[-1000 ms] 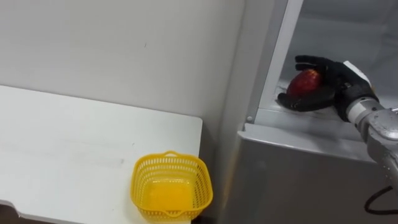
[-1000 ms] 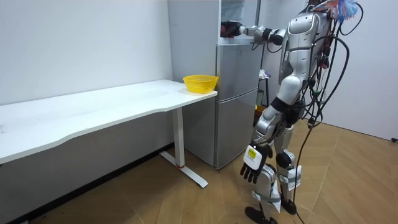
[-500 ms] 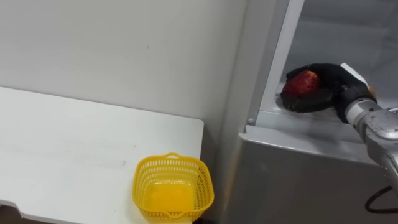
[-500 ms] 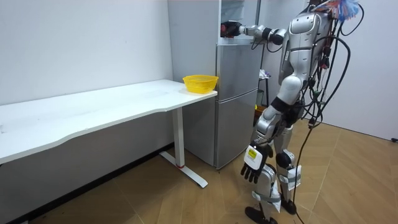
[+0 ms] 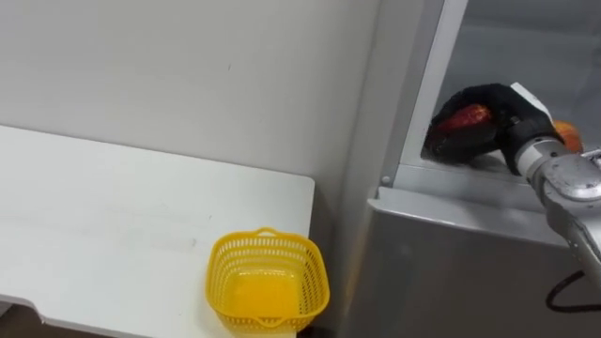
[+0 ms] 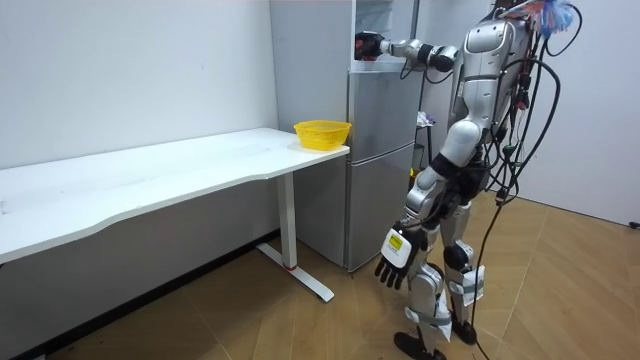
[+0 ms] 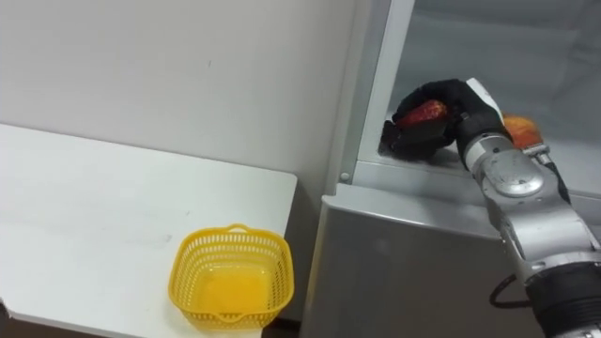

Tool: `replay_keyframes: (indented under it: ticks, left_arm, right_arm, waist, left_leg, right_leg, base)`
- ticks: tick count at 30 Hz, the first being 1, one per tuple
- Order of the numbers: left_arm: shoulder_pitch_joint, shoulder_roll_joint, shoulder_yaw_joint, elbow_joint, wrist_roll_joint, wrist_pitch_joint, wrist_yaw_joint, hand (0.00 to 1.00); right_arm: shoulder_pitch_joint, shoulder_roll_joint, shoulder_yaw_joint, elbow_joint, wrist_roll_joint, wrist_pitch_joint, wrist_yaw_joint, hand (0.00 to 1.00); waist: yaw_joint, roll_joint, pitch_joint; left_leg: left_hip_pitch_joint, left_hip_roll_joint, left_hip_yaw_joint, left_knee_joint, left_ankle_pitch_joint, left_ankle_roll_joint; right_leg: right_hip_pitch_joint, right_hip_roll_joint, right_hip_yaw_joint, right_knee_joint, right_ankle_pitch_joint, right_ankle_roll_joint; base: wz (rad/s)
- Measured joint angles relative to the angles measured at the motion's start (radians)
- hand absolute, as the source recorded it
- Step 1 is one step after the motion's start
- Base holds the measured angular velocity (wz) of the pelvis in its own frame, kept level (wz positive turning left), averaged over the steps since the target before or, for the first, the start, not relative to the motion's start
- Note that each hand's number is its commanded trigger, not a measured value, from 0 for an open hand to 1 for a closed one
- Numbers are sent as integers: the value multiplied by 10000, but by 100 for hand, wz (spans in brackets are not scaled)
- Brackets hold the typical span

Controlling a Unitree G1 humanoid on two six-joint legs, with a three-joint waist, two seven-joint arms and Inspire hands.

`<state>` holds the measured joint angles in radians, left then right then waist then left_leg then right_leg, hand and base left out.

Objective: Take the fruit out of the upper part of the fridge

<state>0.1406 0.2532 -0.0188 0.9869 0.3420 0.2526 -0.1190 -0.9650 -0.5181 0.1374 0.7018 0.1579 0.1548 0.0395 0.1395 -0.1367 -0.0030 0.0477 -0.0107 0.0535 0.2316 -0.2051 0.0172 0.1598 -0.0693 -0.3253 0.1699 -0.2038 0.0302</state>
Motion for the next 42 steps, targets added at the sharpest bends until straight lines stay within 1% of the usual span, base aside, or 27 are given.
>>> replay_keyframes:
  ticks: [3, 6, 10, 12, 14, 19, 20, 24, 27, 28, 29, 31, 32, 33, 35, 36, 38, 39, 41, 42]
  left_arm:
    - [23, -9, -24, 260, 25, -12, 81, 0]
    - [48, -50, -28, 436, 49, -3, 85, 0]
    - [45, -98, -25, 460, 30, -38, 94, 0]
    - [55, -94, -30, 464, 35, -76, 96, 0]
    - [95, -99, -46, 476, 35, -160, 101, 0]
    - [95, -105, -68, 543, 14, -370, 356, 0]
    - [98, -121, -69, 543, 16, -407, 483, 0]
    - [119, -132, -64, 540, 16, -446, 722, 0]
    - [203, -130, -67, 543, 16, -633, 864, 0]
    - [299, -129, -87, 543, 17, -740, 912, 0]
    - [392, -129, -151, 548, 15, -845, 927, 0]
    - [530, -147, -284, 556, 15, -906, 921, 0]
    - [536, -196, -308, 632, 17, -914, 921, 0]
    - [523, -230, -308, 684, 17, -915, 913, 0]
    - [536, -354, -337, 806, 13, -943, 889, 0]
    - [531, -376, -343, 865, 13, -979, 884, 0]
    - [512, -386, -366, 923, 21, -1038, 778, 0]
    - [484, -380, -366, 924, 21, -1044, 738, 0]
    - [408, -374, -453, 950, 19, -1137, 628, 0]
    - [393, -374, -490, 950, 18, -1159, 607, 0]
  right_arm:
    - [243, 53, -8, -848, -204, 201, -308, 100]
    - [487, 57, -9, -1415, -338, 224, -522, 100]
    - [695, 111, -8, -2140, -518, 331, -822, 100]
    - [794, 152, -8, -2682, -799, 372, -1032, 100]
    - [850, 246, -9, -3334, -1075, 369, -1334, 100]
    - [951, 248, -15, -4213, -1129, 366, -2248, 100]
    - [1118, 259, -27, -4621, -1245, 367, -2563, 100]
    - [1666, 425, -71, -5816, -1607, 337, -3350, 100]
    - [2012, 479, -75, -6538, -1704, 144, -3760, 100]
    - [2175, 485, -80, -6890, -2010, 113, -3910, 100]
    - [2275, 504, -82, -7262, -2396, 51, -4106, 100]
    - [2299, 509, -132, -7686, -2787, -178, -4461, 100]
    - [2300, 511, -228, -7948, -3035, -304, -4749, 100]
    - [2299, 511, -281, -8070, -3189, -348, -4871, 100]
    - [2300, 538, -424, -8575, -3660, -532, -5227, 100]
    - [2304, 579, -424, -8713, -3864, -545, -5278, 100]
    - [2385, 864, -403, -9395, -4785, -706, -5322, 100]
    - [2436, 910, -400, -9587, -4919, -766, -5324, 100]
    - [2525, 988, -275, -10027, -5207, -1065, -5318, 100]
    - [2525, 1022, -225, -10085, -5209, -1127, -5312, 100]
  waist:
    - [-74, 55, 39]
    - [-106, 157, 39]
    - [-120, 365, 10]
    - [-165, 460, -25]
    - [-266, 564, -83]
    - [-310, 560, -90]
    - [-311, 533, -76]
    - [-437, 486, -71]
    - [-505, 494, -67]
    - [-536, 497, -65]
    - [-568, 521, -47]
    - [-620, 564, -18]
    - [-620, 590, 0]
    - [-612, 604, 9]
    - [-550, 674, 56]
    - [-549, 691, 67]
    - [-532, 730, 81]
    - [-525, 735, 81]
    - [-488, 737, 80]
    - [-490, 735, 79]
  left_leg:
    - [-41, -3, 33, -13, 0, 1]
    - [-41, -7, 35, -12, 0, 1]
    - [-34, -8, 49, 9, 0, 1]
    - [-42, -2, 149, 2, 0, 1]
    - [-44, -3, 154, -18, 2, 2]
    - [161, -2, 135, -111, 3, 2]
    - [137, -3, 140, -113, 3, 3]
    - [21, -5, 144, -84, 3, 3]
    - [-9, -5, 146, -60, 3, 3]
    - [-15, -4, 147, -29, 2, 3]
    - [-28, -3, 148, -13, 2, 4]
    - [-34, -4, 144, -1, 1, 4]
    - [-30, -3, 140, -7, 1, 4]
    - [-18, -3, 142, -8, 0, 4]
    - [53, 4, 154, -36, -1, 4]
    - [68, 8, 164, -46, -1, 3]
    - [88, 49, 251, -105, -3, -1]
    - [78, 61, 265, -109, -3, -3]
    - [52, 71, 289, -110, 3, -14]
    - [49, 71, 293, -108, 4, -15]
  right_leg:
    - [-25, -1, 37, -1, 0, 0]
    - [-27, -3, 56, -6, 0, 0]
    - [-55, -2, 219, -12, 0, 1]
    - [-138, -1, 237, -9, -1, 1]
    - [-119, -2, 235, -6, 0, 0]
    - [3, 1, 234, -12, -1, 1]
    - [-13, 0, 227, -12, -1, 1]
    - [-67, -5, 241, -11, 0, 1]
    - [-86, -11, 246, -8, 0, 1]
    - [-87, -11, 240, 3, 0, 1]
    - [-77, -9, 232, 4, 0, 1]
    - [-71, -9, 219, 4, 0, 1]
    - [-62, -6, 210, 5, 0, 1]
    - [-55, -6, 217, 5, 0, 1]
    - [-30, 0, 236, 9, 0, 1]
    - [-33, 2, 237, 8, 0, 0]
    - [-101, 26, 267, 9, 16, -25]
    - [-123, 35, 272, 11, 24, -35]
    - [-112, 43, 270, 23, 30, -44]
    - [-110, 44, 269, 23, 30, -44]
  base:
    - [-3]
    - [0]
    - [-2]
    - [-8]
    - [-4]
    - [0]
    - [0]
    - [0]
    - [0]
    - [0]
    - [0]
    - [0]
    - [0]
    - [0]
    - [-2]
    - [-6]
    - [-11]
    - [-10]
    - [-2]
    - [0]
